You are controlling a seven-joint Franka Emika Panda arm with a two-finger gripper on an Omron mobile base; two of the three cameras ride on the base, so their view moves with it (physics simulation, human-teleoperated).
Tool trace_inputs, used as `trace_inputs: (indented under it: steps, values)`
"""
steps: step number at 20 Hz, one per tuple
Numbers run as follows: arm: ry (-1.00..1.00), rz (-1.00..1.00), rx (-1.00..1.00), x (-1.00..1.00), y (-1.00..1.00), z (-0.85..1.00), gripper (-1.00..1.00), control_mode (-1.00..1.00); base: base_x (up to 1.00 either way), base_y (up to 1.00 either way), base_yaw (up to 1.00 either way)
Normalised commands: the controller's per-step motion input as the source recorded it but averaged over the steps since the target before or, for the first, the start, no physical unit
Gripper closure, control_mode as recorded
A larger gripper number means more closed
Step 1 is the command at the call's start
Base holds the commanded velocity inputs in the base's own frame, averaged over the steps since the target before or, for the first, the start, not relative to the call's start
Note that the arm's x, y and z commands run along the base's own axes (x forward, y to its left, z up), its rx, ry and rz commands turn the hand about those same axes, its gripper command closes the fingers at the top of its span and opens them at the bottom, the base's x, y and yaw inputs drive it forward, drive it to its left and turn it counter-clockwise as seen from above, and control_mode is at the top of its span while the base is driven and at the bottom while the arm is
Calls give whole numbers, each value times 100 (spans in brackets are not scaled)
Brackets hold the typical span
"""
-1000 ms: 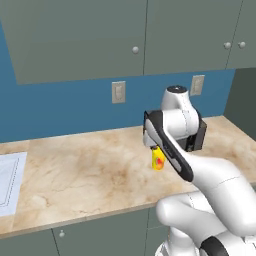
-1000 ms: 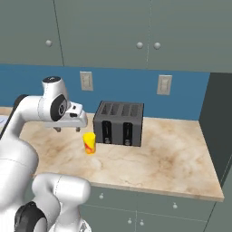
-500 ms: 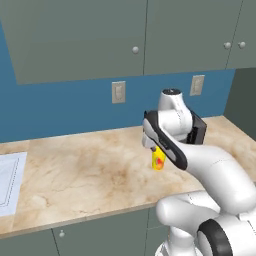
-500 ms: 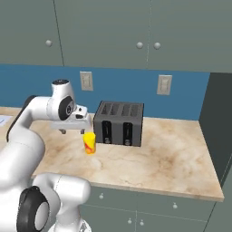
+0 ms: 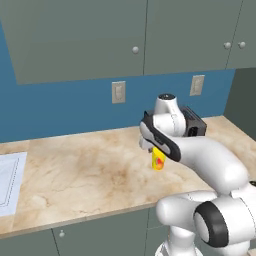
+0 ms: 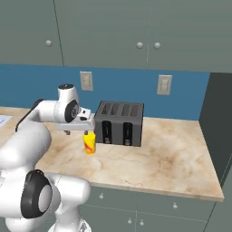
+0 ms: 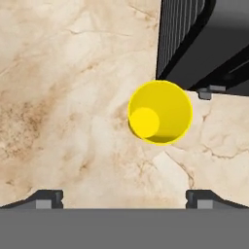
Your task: Place the pitcher and cup on the dining counter for serving.
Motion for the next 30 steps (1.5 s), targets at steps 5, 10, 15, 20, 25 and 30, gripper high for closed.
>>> trace_inputs:
  steps: [5,10,15,20,25,30]
  values:
    - [0,0,0,27,0,-39,-100,-100,0,0,0]
    - [0,0,0,24,0,-28,-100,-100,0,0,0]
    - [0,0,0,24,0,-15,-100,-100,0,0,0]
    - [0,0,0,15,0,-5,-100,-100,0,0,0]
    - [0,0,0,8,0,-19,-100,-100,0,0,0]
    - [0,0,0,0,0,-31,-100,-100,0,0,0]
